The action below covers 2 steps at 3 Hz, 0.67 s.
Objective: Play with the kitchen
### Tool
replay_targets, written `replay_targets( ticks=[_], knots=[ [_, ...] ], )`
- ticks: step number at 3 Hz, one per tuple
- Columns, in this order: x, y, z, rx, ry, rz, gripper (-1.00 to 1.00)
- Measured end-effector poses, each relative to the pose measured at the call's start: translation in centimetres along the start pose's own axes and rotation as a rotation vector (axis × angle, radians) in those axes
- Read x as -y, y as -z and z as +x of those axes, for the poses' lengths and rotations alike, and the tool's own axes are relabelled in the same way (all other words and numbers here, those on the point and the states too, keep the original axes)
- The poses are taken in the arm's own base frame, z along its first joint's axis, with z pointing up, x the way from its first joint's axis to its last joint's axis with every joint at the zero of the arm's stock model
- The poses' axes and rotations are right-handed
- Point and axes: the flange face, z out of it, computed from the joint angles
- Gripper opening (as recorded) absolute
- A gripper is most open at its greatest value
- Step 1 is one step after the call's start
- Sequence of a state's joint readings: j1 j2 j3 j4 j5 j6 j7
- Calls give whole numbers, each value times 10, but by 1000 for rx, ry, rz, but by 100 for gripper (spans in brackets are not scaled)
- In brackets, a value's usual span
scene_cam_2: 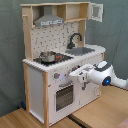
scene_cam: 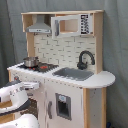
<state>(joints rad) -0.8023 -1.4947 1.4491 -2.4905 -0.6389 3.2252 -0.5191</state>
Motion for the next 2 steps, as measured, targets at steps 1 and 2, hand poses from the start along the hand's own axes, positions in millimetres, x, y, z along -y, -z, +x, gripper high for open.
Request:
replay_targets(
  ticks=[1,2],
  knots=[
    [0,0,0,1,-114,0,100],
    [0,0,0,4,-228,2,100]
  ],
)
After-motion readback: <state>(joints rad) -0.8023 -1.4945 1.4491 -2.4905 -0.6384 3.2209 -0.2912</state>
